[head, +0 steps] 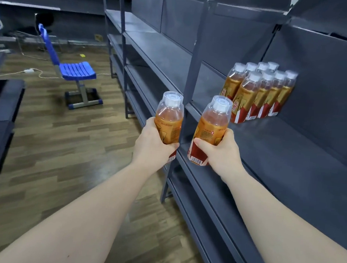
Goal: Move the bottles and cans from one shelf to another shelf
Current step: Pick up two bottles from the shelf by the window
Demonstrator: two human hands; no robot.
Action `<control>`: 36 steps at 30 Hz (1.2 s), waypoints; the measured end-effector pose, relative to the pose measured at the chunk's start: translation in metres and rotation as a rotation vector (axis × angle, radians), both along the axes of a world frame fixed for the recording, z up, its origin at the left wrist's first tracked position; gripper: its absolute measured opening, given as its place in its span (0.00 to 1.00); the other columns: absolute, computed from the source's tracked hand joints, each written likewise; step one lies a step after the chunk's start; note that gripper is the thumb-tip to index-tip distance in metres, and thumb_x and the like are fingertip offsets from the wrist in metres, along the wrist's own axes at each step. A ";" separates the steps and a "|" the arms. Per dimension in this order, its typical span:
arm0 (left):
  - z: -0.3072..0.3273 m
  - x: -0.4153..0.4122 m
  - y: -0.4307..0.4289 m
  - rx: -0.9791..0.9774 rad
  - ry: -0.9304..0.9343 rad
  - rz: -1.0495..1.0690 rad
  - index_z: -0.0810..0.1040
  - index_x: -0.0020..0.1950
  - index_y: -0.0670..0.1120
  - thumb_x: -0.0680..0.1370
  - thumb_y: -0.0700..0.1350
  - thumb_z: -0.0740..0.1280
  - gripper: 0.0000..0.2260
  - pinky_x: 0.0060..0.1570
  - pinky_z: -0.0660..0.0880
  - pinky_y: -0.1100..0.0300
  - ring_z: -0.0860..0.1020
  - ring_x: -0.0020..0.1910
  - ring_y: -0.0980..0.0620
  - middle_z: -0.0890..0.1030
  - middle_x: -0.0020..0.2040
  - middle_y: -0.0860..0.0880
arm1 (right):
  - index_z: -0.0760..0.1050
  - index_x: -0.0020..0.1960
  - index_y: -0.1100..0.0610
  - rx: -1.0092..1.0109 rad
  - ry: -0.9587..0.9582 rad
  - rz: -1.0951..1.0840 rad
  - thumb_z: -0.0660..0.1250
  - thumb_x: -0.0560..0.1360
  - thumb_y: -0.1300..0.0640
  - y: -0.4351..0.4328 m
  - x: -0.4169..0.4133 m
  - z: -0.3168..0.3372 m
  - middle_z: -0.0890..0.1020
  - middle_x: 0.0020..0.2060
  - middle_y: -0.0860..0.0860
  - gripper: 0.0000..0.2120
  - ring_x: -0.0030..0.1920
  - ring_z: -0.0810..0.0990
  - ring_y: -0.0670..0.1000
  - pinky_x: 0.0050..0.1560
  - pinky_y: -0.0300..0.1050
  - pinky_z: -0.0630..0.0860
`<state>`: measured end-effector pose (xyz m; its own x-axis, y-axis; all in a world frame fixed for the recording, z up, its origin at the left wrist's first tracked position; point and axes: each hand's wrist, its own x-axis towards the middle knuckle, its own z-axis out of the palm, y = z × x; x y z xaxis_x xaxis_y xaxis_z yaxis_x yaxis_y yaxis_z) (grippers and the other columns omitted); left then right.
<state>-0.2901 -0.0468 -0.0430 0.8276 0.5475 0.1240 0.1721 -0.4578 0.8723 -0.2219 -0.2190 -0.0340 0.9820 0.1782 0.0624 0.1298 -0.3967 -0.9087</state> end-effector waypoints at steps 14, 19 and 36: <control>0.030 0.154 -0.010 0.120 -0.022 -0.251 0.64 0.62 0.57 0.70 0.52 0.78 0.29 0.52 0.75 0.56 0.77 0.53 0.52 0.77 0.55 0.54 | 0.63 0.68 0.49 -0.006 -0.043 -0.200 0.76 0.72 0.46 -0.015 0.120 0.014 0.77 0.56 0.46 0.31 0.58 0.78 0.51 0.58 0.51 0.79; 0.027 0.198 -0.017 0.106 -0.035 -0.354 0.65 0.68 0.53 0.70 0.51 0.78 0.32 0.54 0.75 0.56 0.77 0.56 0.52 0.77 0.59 0.52 | 0.63 0.70 0.50 -0.015 -0.025 -0.272 0.76 0.72 0.48 -0.020 0.141 0.009 0.75 0.56 0.44 0.32 0.58 0.77 0.50 0.59 0.49 0.77; 0.005 0.311 0.023 0.046 0.003 -0.749 0.63 0.69 0.50 0.71 0.51 0.77 0.32 0.60 0.77 0.48 0.76 0.61 0.47 0.75 0.62 0.49 | 0.61 0.72 0.50 -0.004 0.020 -0.749 0.75 0.73 0.48 0.046 0.159 -0.001 0.74 0.57 0.43 0.34 0.55 0.75 0.46 0.52 0.40 0.74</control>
<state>0.0209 -0.0238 -0.0378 0.9771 -0.1682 0.1302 -0.1974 -0.4892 0.8495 -0.0632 -0.1732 -0.0345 0.8417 -0.5381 0.0436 -0.1933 -0.3758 -0.9063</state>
